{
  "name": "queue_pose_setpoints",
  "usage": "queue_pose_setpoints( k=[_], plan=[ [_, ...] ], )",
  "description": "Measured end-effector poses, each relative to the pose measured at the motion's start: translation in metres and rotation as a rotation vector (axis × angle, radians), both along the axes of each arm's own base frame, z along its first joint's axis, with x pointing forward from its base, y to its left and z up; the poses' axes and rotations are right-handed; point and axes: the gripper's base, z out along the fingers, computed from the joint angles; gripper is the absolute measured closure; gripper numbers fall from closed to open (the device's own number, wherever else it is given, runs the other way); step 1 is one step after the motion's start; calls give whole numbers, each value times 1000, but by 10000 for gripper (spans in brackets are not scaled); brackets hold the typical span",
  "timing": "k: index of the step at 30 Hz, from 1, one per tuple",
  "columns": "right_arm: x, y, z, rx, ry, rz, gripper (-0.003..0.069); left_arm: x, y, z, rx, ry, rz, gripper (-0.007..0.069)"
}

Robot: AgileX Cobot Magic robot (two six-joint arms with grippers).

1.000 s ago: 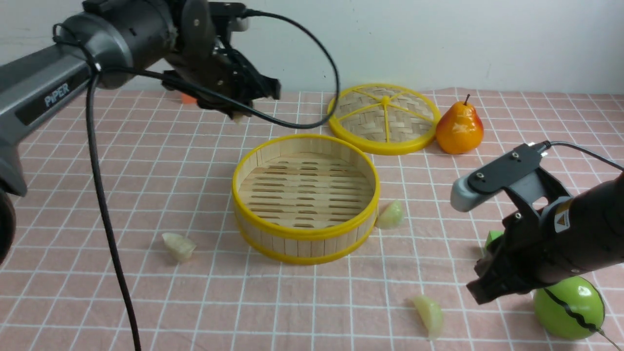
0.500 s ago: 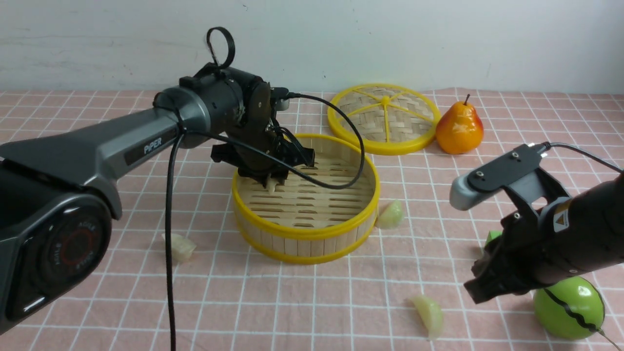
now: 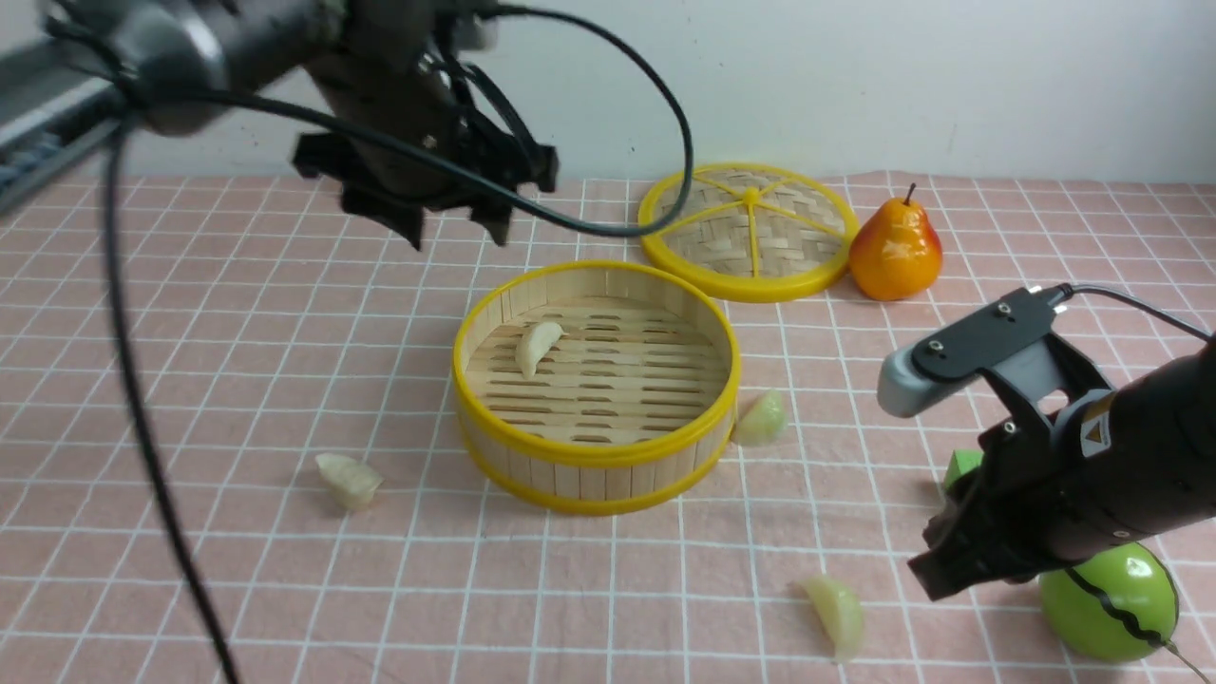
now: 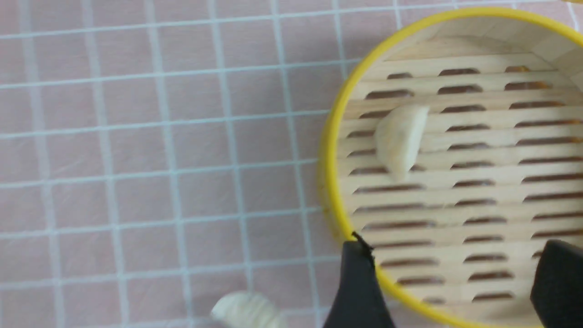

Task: Put the dumplings into the steamer on the table with the pink tablecloth.
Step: 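Reach for and grasp a dumpling on the table with the left gripper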

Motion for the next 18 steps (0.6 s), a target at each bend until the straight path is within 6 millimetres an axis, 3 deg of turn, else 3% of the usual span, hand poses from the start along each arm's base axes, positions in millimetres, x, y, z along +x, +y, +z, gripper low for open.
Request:
queue_pose_setpoints(
  k=[1, 3, 8, 12, 18],
  plan=[
    [0, 0, 0, 4, 2, -2, 638, -12, 7, 1, 18, 12, 15, 146],
    [0, 1, 0, 14, 6, -6, 638, -31, 18, -15, 49, 55, 49, 146],
    [-1, 2, 0, 37, 16, -16, 636, -53, 34, -91, 47, 79, 168, 146],
    [-1, 2, 0, 40, 17, -18, 632, -47, 45, -121, -69, 40, 330, 146],
    [-1, 3, 0, 42, 18, -18, 627, -29, 56, -145, -131, 78, 459, 146]
  ],
)
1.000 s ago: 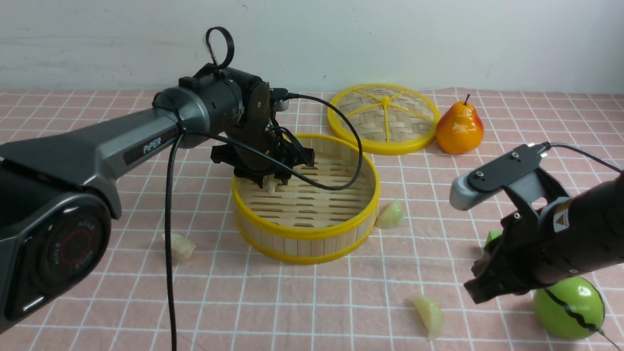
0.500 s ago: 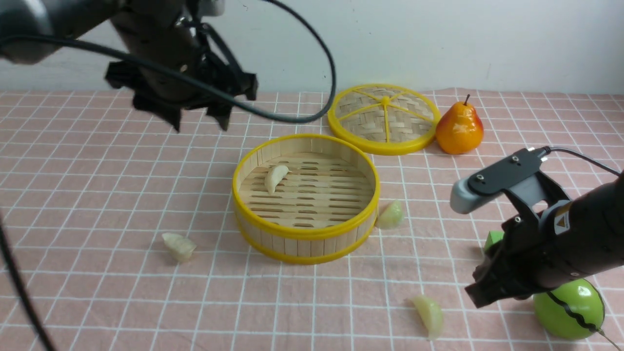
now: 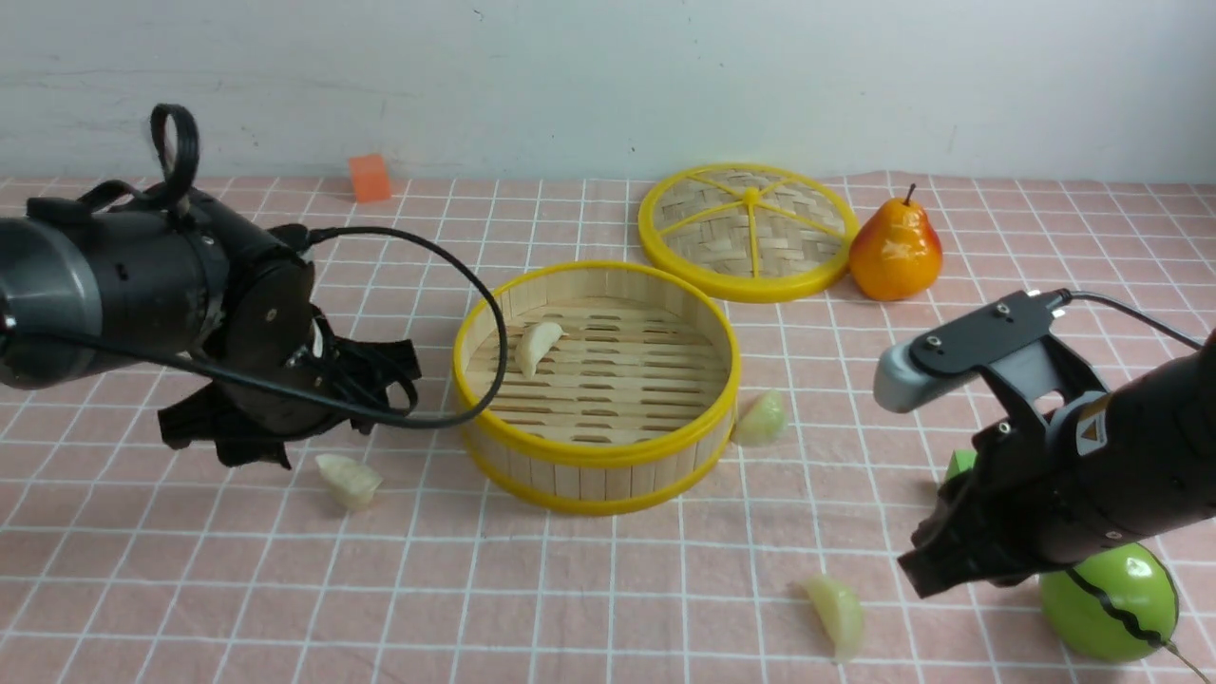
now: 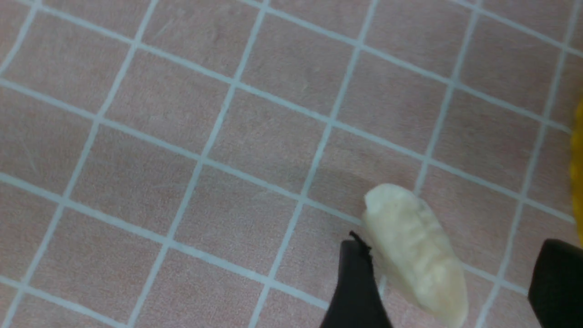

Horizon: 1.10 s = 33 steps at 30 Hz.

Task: Put the dumplings into the steamer on the table with the pink tablecloth.
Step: 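Reach for and grasp a dumpling on the table with the left gripper, then place the dumpling into the bamboo steamer basket with the left gripper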

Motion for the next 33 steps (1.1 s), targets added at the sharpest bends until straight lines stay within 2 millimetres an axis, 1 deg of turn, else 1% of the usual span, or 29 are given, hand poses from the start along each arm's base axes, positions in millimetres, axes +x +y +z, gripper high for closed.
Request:
queue_pose_setpoints(
  k=[4, 5, 9, 11, 12, 15, 16, 18, 21, 22, 24, 26, 27, 30, 32, 33],
  plan=[
    [0, 0, 0, 3, -1, -1, 627, 12, -5, -29, -20, 71, 17, 146],
    [0, 0, 0, 3, -1, -1, 627, 13, -5, -30, -20, 72, 16, 146],
    [0, 0, 0, 3, -1, -1, 627, 18, -6, -50, 13, 106, -18, 146],
    [0, 0, 0, 3, -1, -1, 627, 19, -6, -53, 29, 110, -29, 148],
    [0, 0, 0, 3, -1, -1, 627, 20, -5, -53, 44, 102, -42, 162],
    [0, 0, 0, 3, -2, -1, 624, 22, -5, -54, 57, 97, -54, 232],
    [0, 0, 0, 3, -2, -1, 624, 22, -5, -54, 61, 95, -58, 269],
    [0, 0, 0, 3, -2, -1, 622, 22, -6, -54, 67, 96, -68, 286],
    [0, 0, 0, 3, -2, -1, 620, 21, -6, -51, 67, 99, -79, 286],
    [0, 0, 0, 3, -3, 0, 619, 18, -8, -48, 68, 108, -88, 292],
    [0, 0, 0, 4, -4, 0, 617, 13, -14, -30, 74, 74, -144, 303],
    [1, 0, 0, 5, -9, -1, 617, 8, -26, -3, 67, -2, -213, 306],
    [1, 0, 1, 6, -11, -2, 617, 6, -34, 13, 61, -53, -260, 307],
    [2, 1, 1, 10, -24, -3, 617, 1, -62, 53, 53, -193, -414, 307],
    [2, 1, 1, 12, -27, -4, 617, 2, -81, 65, 70, -254, -524, 313],
    [2, 1, 1, 11, -27, -3, 617, 3, -88, 65, 85, -265, -568, 313]
  ],
)
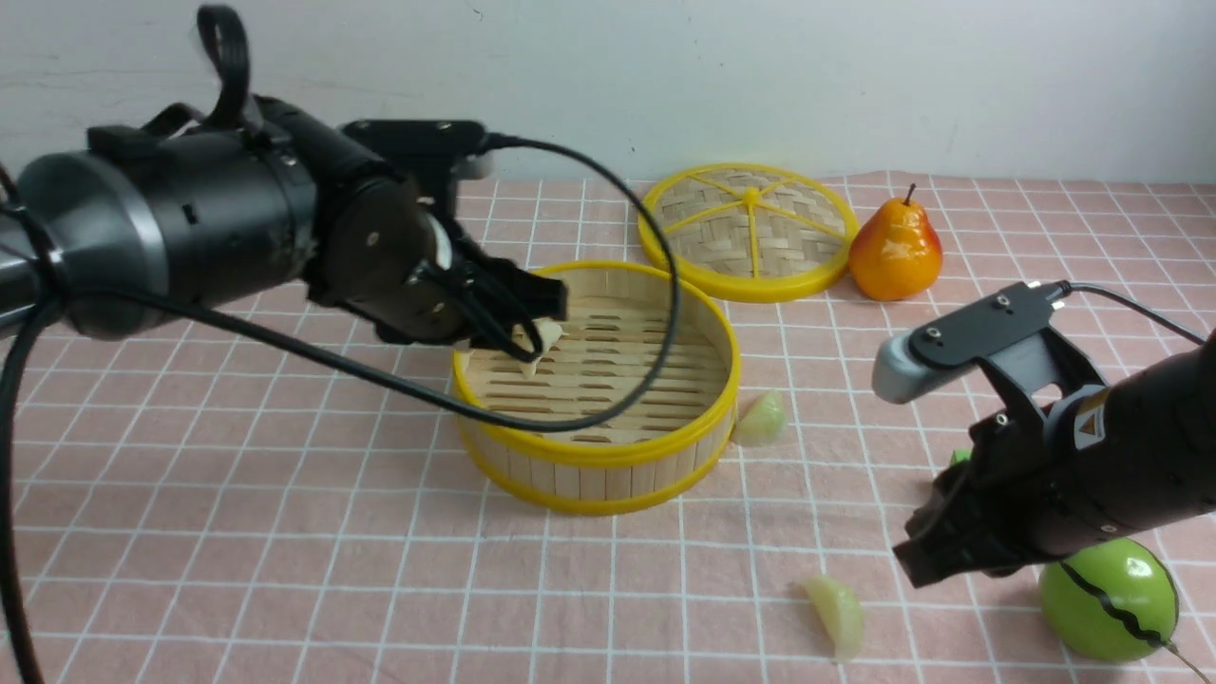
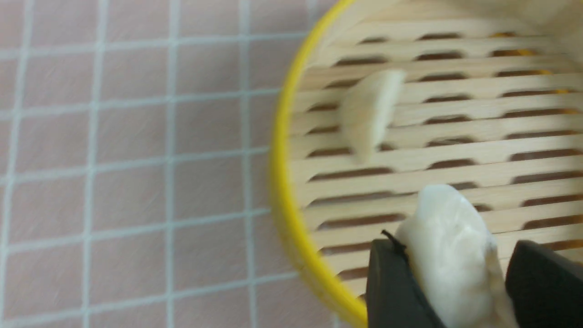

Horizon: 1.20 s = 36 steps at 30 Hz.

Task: Put the dumplings into the steamer on the table with the pink tablecloth.
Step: 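Place the dumpling into the bamboo steamer basket with the left gripper, then reach for and grasp a dumpling lying on the table beside the steamer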

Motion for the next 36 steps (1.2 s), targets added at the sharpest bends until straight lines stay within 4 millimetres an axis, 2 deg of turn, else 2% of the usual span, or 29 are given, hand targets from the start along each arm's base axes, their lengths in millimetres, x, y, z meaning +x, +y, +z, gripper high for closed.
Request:
queue_pose_setpoints(
  k=[3, 4, 5, 6, 8, 9, 11, 15, 16, 17, 19, 20, 21, 22, 23, 24, 26, 28, 30, 34, 36],
  plan=[
    [0, 0, 0, 0, 0, 0, 617, 9, -13, -13, 34, -10, -64, 313],
    [0, 0, 0, 0, 0, 0, 617, 13, -16, -21, 44, -3, -73, 313],
    [0, 0, 0, 0, 1, 0, 617, 20, -20, -43, 63, 25, -83, 313],
    [0, 0, 0, 1, 2, -1, 617, 24, -22, -56, 76, 45, -89, 314],
    [0, 0, 0, 2, 6, -1, 617, 28, -25, -76, 89, 72, -96, 314],
    [-1, 0, 0, 4, 7, -2, 617, 30, -26, -85, 97, 85, -100, 314],
    [-1, 0, 0, 7, 11, -3, 617, 30, -30, -91, 100, 89, -110, 316],
    [-1, 0, 0, 7, 11, -3, 617, 28, -33, -90, 102, 90, -119, 270],
    [-1, 0, 0, 7, 11, -3, 615, 28, -33, -86, 109, 96, -116, 202],
    [-1, 0, 0, 7, 11, -3, 615, 28, -33, -83, 108, 97, -112, 181],
    [-1, 0, 0, 8, 9, -3, 612, 28, -33, -67, 105, 87, -102, 120],
    [-1, 0, 0, 8, 8, -3, 612, 28, -33, -65, 104, 84, -101, 116],
    [0, 1, 0, 8, 7, -4, 610, 29, -33, -55, 97, 68, -98, 101],
    [0, 1, 0, 10, 6, -4, 609, 31, -34, -35, 74, 25, -94, 89],
    [0, 1, 0, 11, 5, -5, 609, 31, -34, -31, 69, 15, -93, 88],
    [0, 1, 0, 11, 5, -5, 609, 33, -35, -19, 55, -19, -94, 91],
    [0, 1, 0, 11, 5, -5, 609, 38, -37, -10, 49, -74, -106, 107],
    [0, 1, 0, 11, 5, -5, 609, 44, -38, -11, 61, -121, -124, 141],
    [0, 1, 0, 12, 6, -5, 609, 49, -38, -16, 66, -139, -129, 167],
    [0, 1, 0, 19, 9, -8, 609, 69, -29, -50, 73, -123, -87, 290],
    [0, 1, 0, 20, 9, -9, 609, 72, -25, -56, 65, -103, -57, 319]
  ],
)
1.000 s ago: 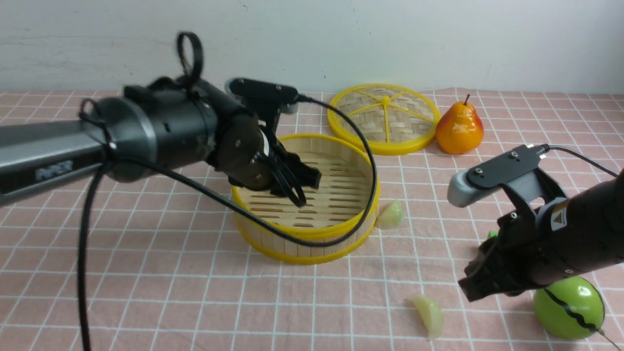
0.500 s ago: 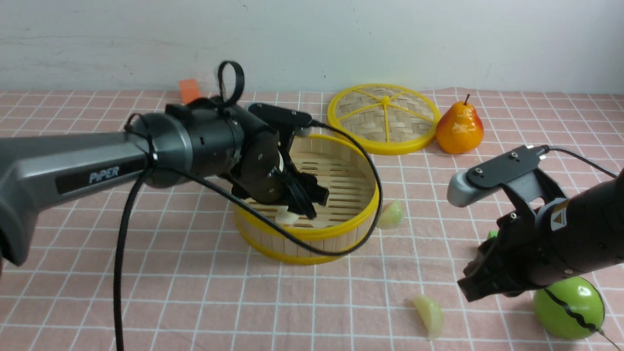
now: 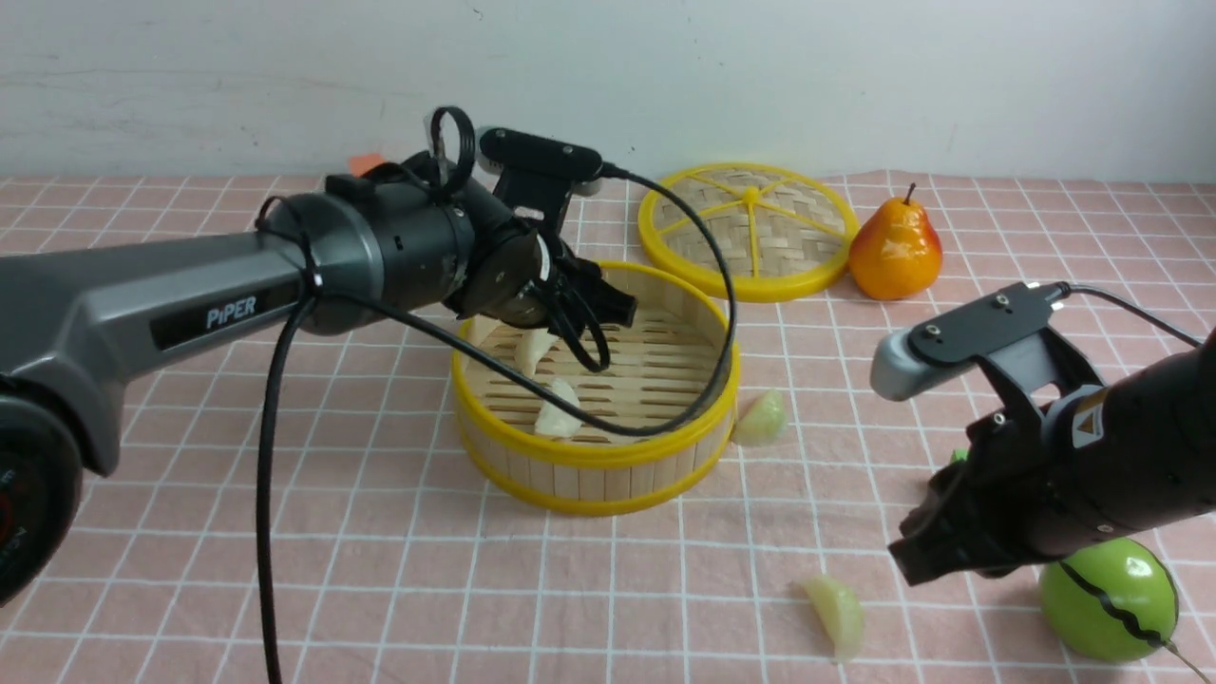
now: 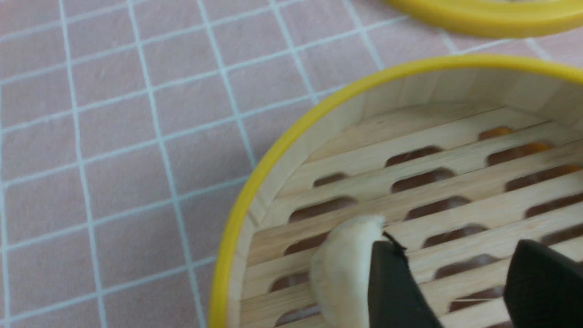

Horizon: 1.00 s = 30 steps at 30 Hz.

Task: Put the dumplings into the steamer on the table with the pink tablecloth.
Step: 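Reach for and grasp a dumpling lying on the table beside the steamer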

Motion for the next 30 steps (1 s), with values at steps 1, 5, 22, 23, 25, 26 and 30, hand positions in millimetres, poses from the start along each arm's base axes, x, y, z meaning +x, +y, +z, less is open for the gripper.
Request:
queue_pose_setpoints(
  k=[1, 5, 22, 23, 25, 26, 30],
  plan=[
    [0, 0, 0, 0, 0, 0, 609, 4, 9, -6, -21, 34, 62, 372],
    [0, 0, 0, 1, 1, -1, 609, 8, 29, -10, -70, 106, 216, 480],
    [0, 3, 0, 46, 37, -33, 594, -30, 57, 78, -122, 95, 376, 610],
    [0, 3, 0, 49, 37, -35, 592, -32, 57, 82, -128, 87, 374, 610],
    [11, 9, 1, 84, 55, -71, 547, -60, 61, 129, -148, 13, 343, 607],
    [19, 12, 1, 98, 58, -88, 519, -75, 63, 149, -158, -24, 319, 607],
    [70, 18, -4, 152, 44, -184, 363, -141, 78, 204, -215, -147, 237, 607]
  ],
)
